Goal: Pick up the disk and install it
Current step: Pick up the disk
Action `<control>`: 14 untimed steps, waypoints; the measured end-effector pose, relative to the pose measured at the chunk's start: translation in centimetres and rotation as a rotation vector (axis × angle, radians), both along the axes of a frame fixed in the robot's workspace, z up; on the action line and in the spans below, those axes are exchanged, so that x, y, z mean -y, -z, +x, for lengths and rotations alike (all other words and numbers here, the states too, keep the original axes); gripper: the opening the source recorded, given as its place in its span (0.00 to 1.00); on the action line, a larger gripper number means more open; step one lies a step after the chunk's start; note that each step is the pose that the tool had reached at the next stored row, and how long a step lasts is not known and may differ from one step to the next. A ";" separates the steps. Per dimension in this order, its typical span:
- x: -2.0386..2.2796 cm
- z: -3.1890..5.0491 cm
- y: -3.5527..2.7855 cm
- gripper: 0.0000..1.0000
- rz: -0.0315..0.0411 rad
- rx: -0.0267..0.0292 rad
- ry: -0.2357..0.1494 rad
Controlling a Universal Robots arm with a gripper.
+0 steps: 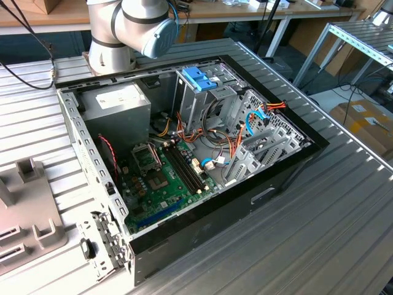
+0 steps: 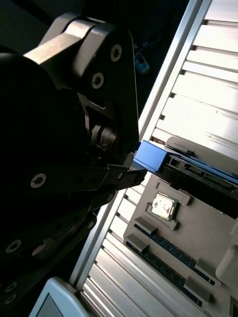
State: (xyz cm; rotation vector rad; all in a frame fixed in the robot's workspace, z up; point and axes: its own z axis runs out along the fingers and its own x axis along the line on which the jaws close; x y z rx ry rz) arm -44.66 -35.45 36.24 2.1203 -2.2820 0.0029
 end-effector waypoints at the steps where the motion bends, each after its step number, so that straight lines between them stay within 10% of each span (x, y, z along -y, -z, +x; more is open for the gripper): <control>1: 0.00 0.03 0.00 0.11 0.0000 0.0000 0.000; 14: 0.00 0.51 -0.01 0.11 -0.0001 -0.0001 0.000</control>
